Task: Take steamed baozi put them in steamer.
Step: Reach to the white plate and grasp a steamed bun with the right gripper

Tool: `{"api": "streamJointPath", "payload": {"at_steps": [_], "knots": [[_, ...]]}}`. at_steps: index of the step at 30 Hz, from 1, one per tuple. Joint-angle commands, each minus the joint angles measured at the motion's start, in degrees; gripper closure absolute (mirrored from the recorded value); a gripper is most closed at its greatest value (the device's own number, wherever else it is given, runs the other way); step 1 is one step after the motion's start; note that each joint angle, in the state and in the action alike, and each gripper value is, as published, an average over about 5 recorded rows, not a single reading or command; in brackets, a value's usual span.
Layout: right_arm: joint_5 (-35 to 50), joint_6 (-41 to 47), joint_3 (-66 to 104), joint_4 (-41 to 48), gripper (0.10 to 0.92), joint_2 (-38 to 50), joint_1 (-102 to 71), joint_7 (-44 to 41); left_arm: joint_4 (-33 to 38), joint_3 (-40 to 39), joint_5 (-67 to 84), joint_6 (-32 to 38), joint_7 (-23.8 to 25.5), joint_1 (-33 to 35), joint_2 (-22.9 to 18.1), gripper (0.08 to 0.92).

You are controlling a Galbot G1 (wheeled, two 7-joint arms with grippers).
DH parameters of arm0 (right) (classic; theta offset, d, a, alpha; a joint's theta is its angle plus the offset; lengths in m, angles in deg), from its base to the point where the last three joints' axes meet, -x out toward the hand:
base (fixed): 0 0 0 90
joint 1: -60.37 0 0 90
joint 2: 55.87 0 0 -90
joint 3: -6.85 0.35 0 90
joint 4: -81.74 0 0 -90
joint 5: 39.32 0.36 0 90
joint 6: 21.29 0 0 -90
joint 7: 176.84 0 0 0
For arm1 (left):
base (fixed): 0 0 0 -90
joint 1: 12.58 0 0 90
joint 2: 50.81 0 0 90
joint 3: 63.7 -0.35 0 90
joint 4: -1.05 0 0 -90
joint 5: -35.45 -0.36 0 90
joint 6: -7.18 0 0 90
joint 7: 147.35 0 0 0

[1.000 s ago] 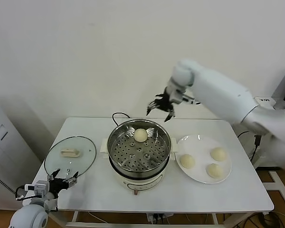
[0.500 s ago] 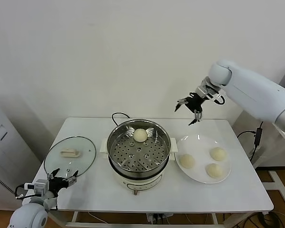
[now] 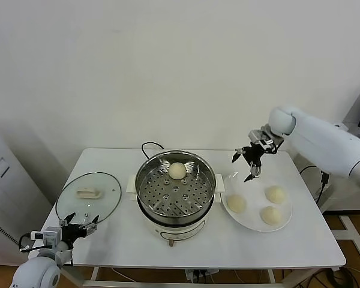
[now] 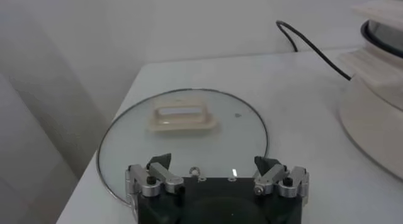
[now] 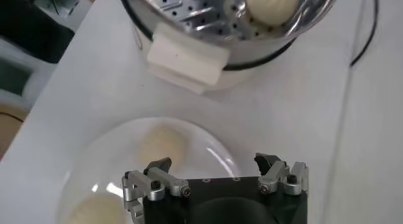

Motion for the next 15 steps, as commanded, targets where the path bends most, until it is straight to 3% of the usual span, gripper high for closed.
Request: {"api": "streamJointPath", "payload": {"at_steps": [1, 15], "knots": [[-0.7, 4.2, 1.0, 0.7, 0.203, 0.7, -7.2, 0.9, -0.1, 0.0, -0.1, 0.0, 0.0, 0.1, -0.1, 0.177], [-3.3, 4.4, 3.8, 2.3, 0.203, -0.7, -12.2, 2.7, -0.2, -0.1, -0.1, 0.2, 0.0, 0.3, -0.2, 0.177]]}}
